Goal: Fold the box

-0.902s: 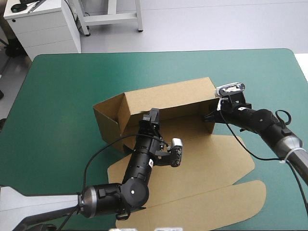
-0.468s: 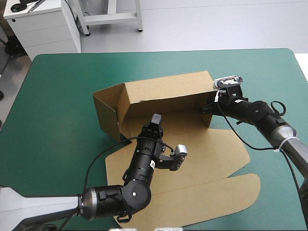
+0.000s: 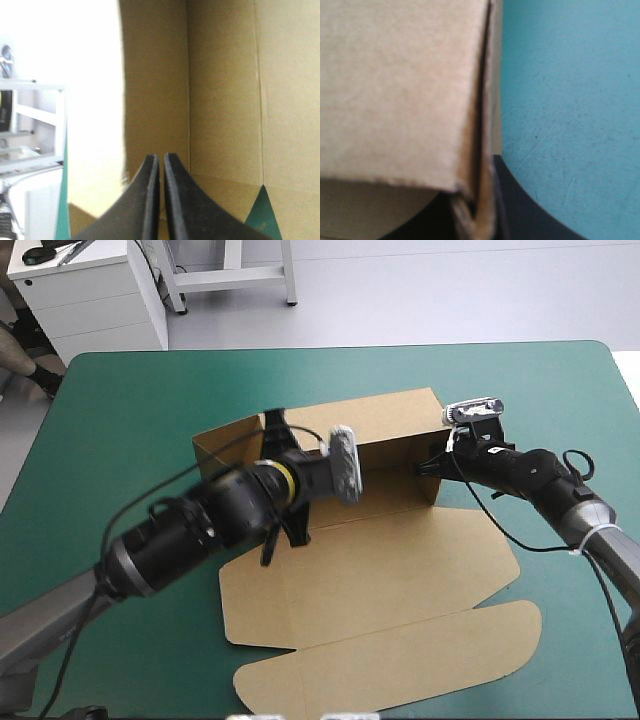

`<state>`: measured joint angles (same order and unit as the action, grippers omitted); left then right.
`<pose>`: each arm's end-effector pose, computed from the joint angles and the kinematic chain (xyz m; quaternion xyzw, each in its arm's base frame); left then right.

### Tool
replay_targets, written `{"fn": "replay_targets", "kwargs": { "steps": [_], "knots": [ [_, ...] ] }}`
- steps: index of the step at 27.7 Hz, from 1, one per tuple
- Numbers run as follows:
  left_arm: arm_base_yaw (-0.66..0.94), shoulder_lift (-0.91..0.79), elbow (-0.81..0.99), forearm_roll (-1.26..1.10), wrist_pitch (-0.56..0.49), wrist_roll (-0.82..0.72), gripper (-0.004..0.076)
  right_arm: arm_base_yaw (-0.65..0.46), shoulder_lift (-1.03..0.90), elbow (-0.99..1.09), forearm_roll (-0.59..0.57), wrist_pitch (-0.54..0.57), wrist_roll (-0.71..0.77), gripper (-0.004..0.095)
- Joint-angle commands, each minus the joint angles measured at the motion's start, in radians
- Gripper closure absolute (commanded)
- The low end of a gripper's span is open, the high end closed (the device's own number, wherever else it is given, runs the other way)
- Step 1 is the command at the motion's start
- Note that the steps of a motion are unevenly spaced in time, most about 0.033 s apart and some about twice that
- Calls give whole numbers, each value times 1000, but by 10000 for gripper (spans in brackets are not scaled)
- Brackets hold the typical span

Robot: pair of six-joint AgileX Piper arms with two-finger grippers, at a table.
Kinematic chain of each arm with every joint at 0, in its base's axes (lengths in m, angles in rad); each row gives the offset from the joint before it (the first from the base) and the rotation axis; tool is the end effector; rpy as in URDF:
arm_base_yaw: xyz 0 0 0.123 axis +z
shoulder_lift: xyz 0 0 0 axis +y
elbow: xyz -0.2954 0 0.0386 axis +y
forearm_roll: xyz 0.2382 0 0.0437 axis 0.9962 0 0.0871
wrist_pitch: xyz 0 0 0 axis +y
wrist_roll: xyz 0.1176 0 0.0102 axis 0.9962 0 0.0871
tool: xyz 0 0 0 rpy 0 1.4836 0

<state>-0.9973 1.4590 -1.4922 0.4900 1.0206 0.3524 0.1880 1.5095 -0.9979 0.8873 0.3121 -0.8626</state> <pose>0.2101 -0.2380 0.3917 0.6128 0.6830 0.1236 0.3779 0.3311 0.0917 0.2745 -0.1372 0.8749 0.1488 0.4400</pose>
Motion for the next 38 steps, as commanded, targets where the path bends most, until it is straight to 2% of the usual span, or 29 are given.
{"fn": "replay_targets", "kwargs": {
  "steps": [1, 8, 12, 14, 18, 22, 29, 33, 35, 38],
  "knots": [
    [150, -45, -146, -183, -31, 21, 710, -2, -28, -31, 30, 24, 14, 922],
    [537, -46, -231, -475, -107, -124, 710, -2, -28, -31, 30, 45, 14, 923],
    [757, -46, -186, -637, -153, -237, 710, -2, -28, -31, 30, 66, -5, 923],
    [856, -46, -144, -759, -189, -236, 710, -2, -28, -31, 30, 66, -5, 922],
    [1023, -48, -30, -968, -241, -181, 710, -2, -28, -31, 22, 73, -5, 922],
    [1134, -56, 90, -1118, -248, -80, 710, -2, -25, -31, -37, 89, -5, 922],
    [1266, -56, 321, -1362, -336, 16, 710, -2, -18, -31, -67, 87, 25, 922],
    [1329, -56, 476, -1501, -372, 150, 710, -2, -18, -31, -67, 82, 25, 922],
    [1353, -54, 536, -1531, -376, 198, 710, -2, -18, -31, -67, 67, 45, 922],
    [1360, -54, 572, -1519, -376, 246, 710, -2, -18, -60, -147, 66, 164, 920]
  ]
}}
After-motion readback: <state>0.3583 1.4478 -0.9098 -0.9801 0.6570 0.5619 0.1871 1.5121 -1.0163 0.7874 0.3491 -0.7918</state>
